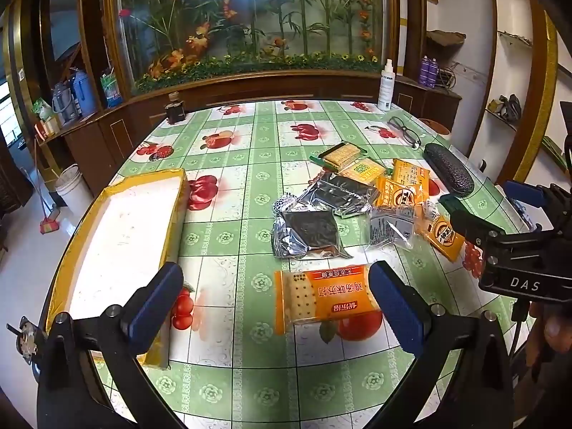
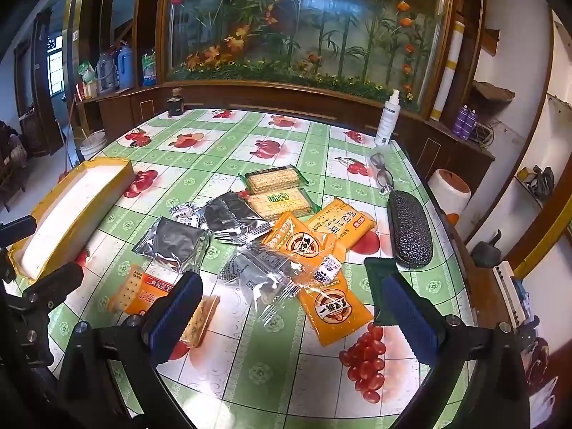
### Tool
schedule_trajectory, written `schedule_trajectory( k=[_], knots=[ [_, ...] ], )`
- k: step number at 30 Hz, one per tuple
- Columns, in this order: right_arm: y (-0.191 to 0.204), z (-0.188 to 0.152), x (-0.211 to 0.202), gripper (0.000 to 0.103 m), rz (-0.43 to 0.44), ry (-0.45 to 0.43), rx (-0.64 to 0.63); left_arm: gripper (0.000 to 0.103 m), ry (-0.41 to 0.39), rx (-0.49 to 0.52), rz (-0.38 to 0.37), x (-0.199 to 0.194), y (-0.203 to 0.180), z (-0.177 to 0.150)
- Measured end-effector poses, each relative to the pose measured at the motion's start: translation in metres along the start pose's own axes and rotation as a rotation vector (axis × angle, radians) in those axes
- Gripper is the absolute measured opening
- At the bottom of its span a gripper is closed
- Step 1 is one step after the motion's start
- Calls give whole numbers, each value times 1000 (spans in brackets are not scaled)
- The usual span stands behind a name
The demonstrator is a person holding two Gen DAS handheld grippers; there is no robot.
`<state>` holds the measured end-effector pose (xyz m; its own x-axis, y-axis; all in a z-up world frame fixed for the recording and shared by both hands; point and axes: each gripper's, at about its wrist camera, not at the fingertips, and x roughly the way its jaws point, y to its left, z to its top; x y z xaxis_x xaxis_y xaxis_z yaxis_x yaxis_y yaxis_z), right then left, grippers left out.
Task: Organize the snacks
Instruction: 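Grasp the orange cracker pack with the left gripper and lift it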
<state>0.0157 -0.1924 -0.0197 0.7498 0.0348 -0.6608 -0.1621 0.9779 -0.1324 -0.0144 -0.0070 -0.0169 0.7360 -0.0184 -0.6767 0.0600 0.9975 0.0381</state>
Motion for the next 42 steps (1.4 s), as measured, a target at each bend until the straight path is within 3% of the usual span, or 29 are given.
schedule_trajectory(
  k=[26, 34, 37, 42],
  knots=[
    [-5, -8, 7, 102, 7, 1, 13, 103, 48, 11, -27, 10, -5, -8],
    [-26, -26, 21, 102, 30, 50, 84, 103, 102, 24, -52, 27, -8, -20],
    [-34, -35, 26, 102, 67, 53, 128, 103, 110, 85, -90, 35, -19, -23],
    [-45, -49, 30, 102, 100, 135, 157, 103, 112, 352, -163, 55, -45, -19]
  ],
)
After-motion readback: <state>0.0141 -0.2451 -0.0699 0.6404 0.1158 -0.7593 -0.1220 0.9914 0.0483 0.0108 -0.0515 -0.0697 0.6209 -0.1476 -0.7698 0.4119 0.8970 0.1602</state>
